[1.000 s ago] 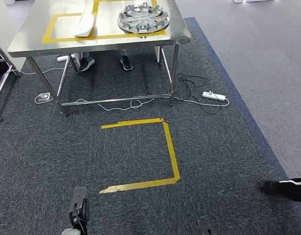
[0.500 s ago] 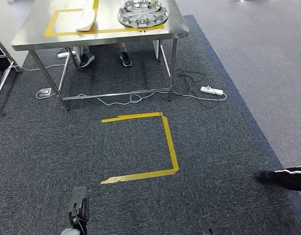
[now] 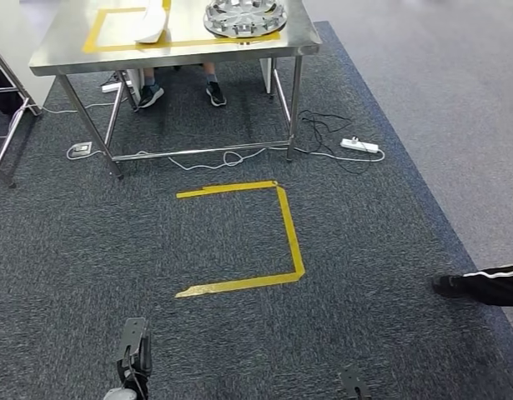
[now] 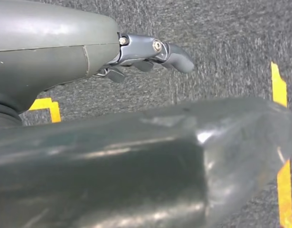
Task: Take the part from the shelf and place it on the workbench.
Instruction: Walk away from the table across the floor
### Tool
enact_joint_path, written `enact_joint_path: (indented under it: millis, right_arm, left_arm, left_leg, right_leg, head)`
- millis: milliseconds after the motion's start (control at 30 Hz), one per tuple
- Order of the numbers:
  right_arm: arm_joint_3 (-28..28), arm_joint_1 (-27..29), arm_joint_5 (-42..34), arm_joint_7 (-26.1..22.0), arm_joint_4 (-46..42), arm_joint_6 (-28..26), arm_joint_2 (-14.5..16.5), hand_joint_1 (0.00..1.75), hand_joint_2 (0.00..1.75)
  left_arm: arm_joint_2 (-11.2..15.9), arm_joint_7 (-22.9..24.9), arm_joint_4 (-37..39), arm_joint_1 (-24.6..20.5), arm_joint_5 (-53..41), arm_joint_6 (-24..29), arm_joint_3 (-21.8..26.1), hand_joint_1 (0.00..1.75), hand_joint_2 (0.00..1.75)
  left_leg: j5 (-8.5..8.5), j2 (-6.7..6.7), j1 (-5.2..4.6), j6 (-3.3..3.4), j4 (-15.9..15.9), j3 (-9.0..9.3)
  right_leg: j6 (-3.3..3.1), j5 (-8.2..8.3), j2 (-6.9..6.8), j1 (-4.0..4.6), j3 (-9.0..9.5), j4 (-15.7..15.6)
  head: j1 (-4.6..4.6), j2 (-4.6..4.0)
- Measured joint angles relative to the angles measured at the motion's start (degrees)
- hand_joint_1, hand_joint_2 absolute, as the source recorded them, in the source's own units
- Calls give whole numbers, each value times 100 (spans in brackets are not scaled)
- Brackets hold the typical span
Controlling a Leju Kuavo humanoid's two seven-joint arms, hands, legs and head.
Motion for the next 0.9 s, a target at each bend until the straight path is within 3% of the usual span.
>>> enact_joint_path:
  millis: [67,133,200,233,300,367,467,600,633,733,800,900]
  right_arm:
    - [-3,13,-10,-13,0,4,-3,0,0]
    - [-15,15,-23,-43,0,25,-20,0,0]
    - [-24,17,-26,-64,0,69,-42,0,0]
    - [-25,23,-26,-68,0,84,-47,0,0]
    - [-26,35,-20,-78,0,92,-54,0,0]
    - [-26,41,-6,-95,0,89,-54,0,0]
    - [-26,25,8,-138,0,91,-54,0,0]
    - [-80,23,-218,-251,0,6,-52,0,0]
    - [-157,44,-390,-343,0,-108,-37,0,0]
    - [-501,227,-817,-718,6,-472,45,0,0]
    - [-678,396,-909,-813,18,-548,91,0,0]
    - [-855,487,-935,-788,30,-562,135,0,0]
  left_arm:
    - [-3,-1,2,6,-15,8,-1,0,0]
    - [-7,-1,4,6,-85,39,-10,0,0]
    - [-10,-1,11,-3,-154,68,-33,0,0]
    - [-12,-1,18,-7,-167,71,-44,0,0]
    - [-15,-1,31,-12,-170,57,-61,0,0]
    - [-14,-2,37,-19,-172,32,-74,0,0]
    - [-5,-11,42,-39,-173,-28,-98,0,0]
    - [-41,116,40,34,32,148,-80,0,0]
    - [-104,249,-13,184,243,346,4,0,0]
    - [-410,712,-567,1251,659,649,588,0,0]
    - [-602,1037,-1079,1986,313,471,981,0,0]
    - [-866,1606,-1973,2610,-424,214,1401,0,0]
  left_leg:
    - [-98,-9,17,-66,80,-48]
    - [-540,-21,46,-136,516,-196]
    - [-1012,-22,79,-188,1246,-394]
    - [-1092,-22,91,-201,1514,-434]
    - [-936,-22,104,-203,1495,-272]
    - [-649,-23,107,-178,942,101]
    - [-535,-31,83,-95,137,574]
    - [-559,-31,85,23,-66,573]
    - [-555,-29,87,23,-86,563]
    - [-583,29,40,-2,-64,580]
    - [-576,46,21,26,-36,554]
    - [-561,21,3,64,-22,489]
  right_leg:
    - [-101,58,-18,-10,-73,-14]
    - [-190,145,-35,-25,-157,-25]
    - [-209,230,-34,-21,-239,-7]
    - [-204,269,-32,-19,-284,11]
    - [-189,318,-27,-18,-375,66]
    - [-179,329,-24,-18,-428,115]
    - [-128,354,-22,-2,-477,158]
    - [1,354,-22,7,-573,201]
    - [-38,307,-19,8,-569,197]
    - [-201,366,16,-10,-520,166]
    - [-146,415,7,-23,-541,161]
    - [-64,431,-45,-42,-575,144]
  head:
    - [-3,0]
    - [-22,0]
    - [-37,0]
    - [-38,0]
    - [-40,0]
    - [-39,0]
    - [-36,0]
    - [-25,0]
    - [2,0]
    - [57,0]
    - [51,0]
    - [51,0]
